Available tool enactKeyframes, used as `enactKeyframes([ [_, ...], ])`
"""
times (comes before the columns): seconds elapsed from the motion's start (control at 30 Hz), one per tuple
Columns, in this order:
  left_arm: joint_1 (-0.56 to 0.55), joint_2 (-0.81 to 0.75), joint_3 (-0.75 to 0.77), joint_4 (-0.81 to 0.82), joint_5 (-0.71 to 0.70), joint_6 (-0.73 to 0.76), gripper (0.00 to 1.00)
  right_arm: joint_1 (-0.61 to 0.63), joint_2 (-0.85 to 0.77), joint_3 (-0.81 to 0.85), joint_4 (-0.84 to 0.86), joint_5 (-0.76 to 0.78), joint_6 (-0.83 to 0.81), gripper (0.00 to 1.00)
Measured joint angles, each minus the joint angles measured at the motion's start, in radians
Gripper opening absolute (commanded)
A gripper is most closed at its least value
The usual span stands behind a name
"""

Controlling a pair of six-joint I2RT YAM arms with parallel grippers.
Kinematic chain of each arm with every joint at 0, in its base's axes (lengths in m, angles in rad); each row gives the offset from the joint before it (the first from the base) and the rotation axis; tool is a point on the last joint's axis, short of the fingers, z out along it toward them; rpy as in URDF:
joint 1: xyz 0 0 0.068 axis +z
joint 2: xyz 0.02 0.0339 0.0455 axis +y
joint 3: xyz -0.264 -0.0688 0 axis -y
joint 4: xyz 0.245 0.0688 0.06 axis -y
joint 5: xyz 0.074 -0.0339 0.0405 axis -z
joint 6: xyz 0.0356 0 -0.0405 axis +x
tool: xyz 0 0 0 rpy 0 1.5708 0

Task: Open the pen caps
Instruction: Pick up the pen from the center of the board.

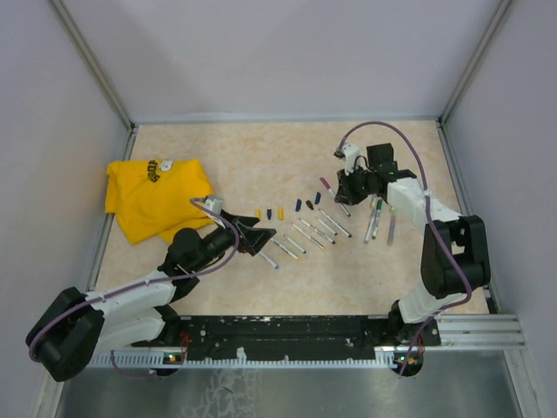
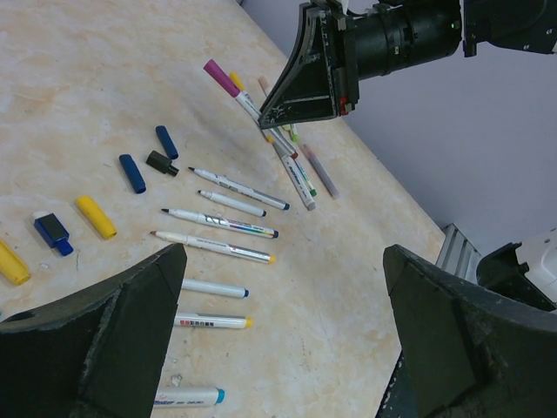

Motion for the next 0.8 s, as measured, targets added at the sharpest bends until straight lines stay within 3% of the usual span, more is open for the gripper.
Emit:
enactKeyframes([
  [0.8,0.007,0.059,0.004,0.051,0.000,-0.018,1.00,0.032,-0.023,-0.013,0.005,-0.056,0.010,0.00],
])
